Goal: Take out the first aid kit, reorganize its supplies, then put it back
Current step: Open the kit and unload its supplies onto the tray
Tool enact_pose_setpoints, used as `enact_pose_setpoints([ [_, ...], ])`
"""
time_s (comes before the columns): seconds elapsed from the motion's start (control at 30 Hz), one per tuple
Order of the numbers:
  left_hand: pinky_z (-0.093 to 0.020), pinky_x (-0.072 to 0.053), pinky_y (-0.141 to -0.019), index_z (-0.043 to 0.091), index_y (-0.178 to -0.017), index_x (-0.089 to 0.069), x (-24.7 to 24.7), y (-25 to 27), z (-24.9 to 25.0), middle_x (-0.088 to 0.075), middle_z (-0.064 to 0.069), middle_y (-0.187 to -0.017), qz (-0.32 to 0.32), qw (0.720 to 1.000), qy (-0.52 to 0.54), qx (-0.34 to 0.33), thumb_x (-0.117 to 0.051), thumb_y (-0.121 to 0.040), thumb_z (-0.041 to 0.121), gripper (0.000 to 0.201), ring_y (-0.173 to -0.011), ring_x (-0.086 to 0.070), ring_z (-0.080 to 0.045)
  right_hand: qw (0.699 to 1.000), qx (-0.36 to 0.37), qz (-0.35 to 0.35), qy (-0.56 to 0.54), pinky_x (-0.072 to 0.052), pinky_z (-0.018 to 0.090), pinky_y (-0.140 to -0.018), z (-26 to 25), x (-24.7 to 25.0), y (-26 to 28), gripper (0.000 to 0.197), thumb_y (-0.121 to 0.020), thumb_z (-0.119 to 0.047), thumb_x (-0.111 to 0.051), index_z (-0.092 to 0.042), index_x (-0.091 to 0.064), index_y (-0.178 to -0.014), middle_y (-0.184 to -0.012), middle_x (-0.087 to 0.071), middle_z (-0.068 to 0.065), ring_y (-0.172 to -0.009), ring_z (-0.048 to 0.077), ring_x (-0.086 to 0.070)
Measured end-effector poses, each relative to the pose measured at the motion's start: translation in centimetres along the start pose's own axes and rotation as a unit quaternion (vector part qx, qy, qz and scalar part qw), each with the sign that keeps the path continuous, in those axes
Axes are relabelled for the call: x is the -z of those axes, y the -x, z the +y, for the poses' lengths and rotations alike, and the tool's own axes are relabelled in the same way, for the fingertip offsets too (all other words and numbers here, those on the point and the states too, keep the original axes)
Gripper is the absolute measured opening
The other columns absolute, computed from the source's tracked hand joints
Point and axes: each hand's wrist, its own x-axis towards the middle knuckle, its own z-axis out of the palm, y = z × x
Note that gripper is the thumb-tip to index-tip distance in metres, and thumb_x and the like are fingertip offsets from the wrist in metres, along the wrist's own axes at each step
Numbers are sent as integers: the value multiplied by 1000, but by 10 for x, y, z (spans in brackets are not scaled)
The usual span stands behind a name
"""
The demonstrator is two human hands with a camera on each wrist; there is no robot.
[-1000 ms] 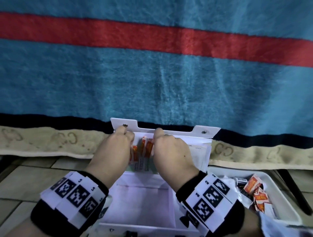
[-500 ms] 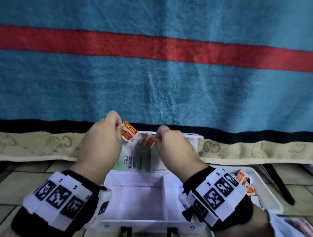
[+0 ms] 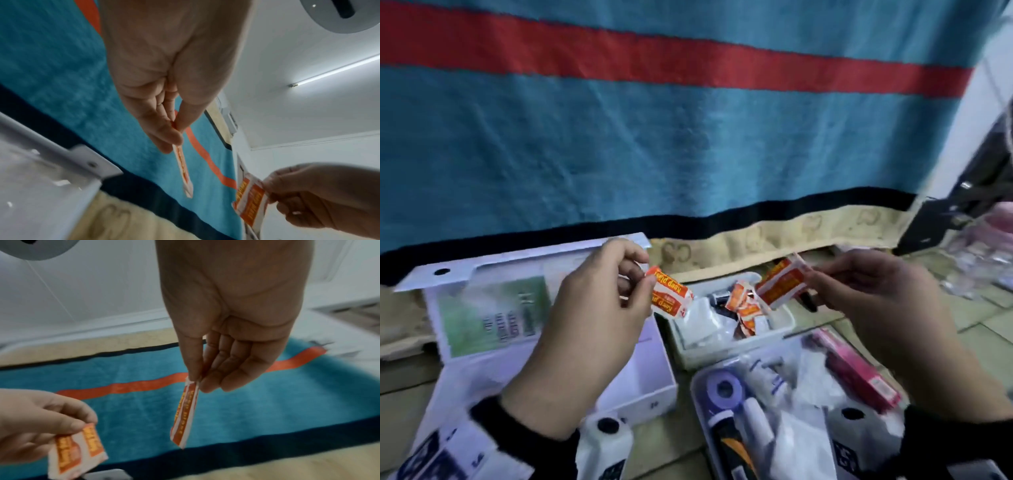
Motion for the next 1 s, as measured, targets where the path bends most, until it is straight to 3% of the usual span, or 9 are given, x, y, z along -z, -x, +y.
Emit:
enact_pose_setpoints([
  [0.07,-38,-56,-71,29,-90,-61,-21,5,7,-58,10,-78,-45,999,-6,-20,-61,-88,15,14,-73,-65,-13,998,-42,43,27,-44,16,-49,25,34,15,9,-74,-19,-76,-18,-70,-66,-59,-69,-3,-48,4,-55],
  [0.17,-24,-51,-68,30,-83,-63,-47,13,14,-58,16,-83,-93,994,-30,-53,-60,-88,16,16,-76,-59,-3,987,-135,83,35,-48,34,-60,61,68,41,8,-74,-18,-76,-21,-72,-68,-61,-70,-1,-55,13,-55],
  [0.37,-16,-48,-59,31,-74,-59,-79,24,11,-64,14,-72,-174,983,-40,-42,-65,-85,14,21,-77,-60,4,965,-239,104,36,-40,15,-41,124,75,81,15,-78,-5,-72,-12,-69,-65,-46,-63,-1,-36,3,-50],
  [0.47,-16,-48,-60,28,-71,-57,-89,28,8,-64,19,-77,-196,979,-45,-30,-66,-82,11,22,-72,-62,2,953,-277,122,26,-39,25,-51,142,66,91,18,-79,-9,-71,-14,-68,-62,-47,-62,0,-44,13,-51],
  [0.53,-16,-48,-59,25,-71,-55,-94,30,8,-64,12,-72,-200,978,-49,-20,-66,-82,9,22,-71,-62,1,946,-291,140,13,-39,30,-56,148,60,96,19,-78,-11,-71,-13,-68,-60,-48,-64,2,-50,18,-52],
  [0.6,-16,-48,-58,23,-72,-53,-96,32,9,-63,6,-65,-204,978,-50,-10,-66,-82,10,21,-70,-62,-1,938,-310,154,10,-36,28,-52,148,52,100,20,-76,-11,-71,-9,-67,-57,-46,-62,2,-49,18,-52],
  [0.83,-10,-42,-52,21,-68,-52,-102,37,16,-61,5,-63,-224,972,-66,-15,-68,-81,13,22,-58,-58,-5,910,-392,134,9,-33,23,-48,142,31,104,22,-74,-17,-71,-5,-67,-56,-45,-61,3,-42,15,-47],
  [0.93,-12,-40,-46,21,-67,-52,-104,39,17,-62,15,-70,-233,970,-61,-14,-68,-81,14,22,-50,-56,-10,911,-399,92,45,-32,23,-47,135,30,104,26,-74,-21,-69,-3,-66,-56,-44,-59,2,-44,16,-47],
  [1.0,-15,-39,-47,20,-67,-52,-107,40,16,-62,14,-69,-235,970,-57,-10,-67,-81,14,22,-50,-56,-13,911,-404,59,60,-33,23,-47,131,32,105,28,-73,-21,-71,-2,-65,-53,-44,-61,4,-43,14,-48],
])
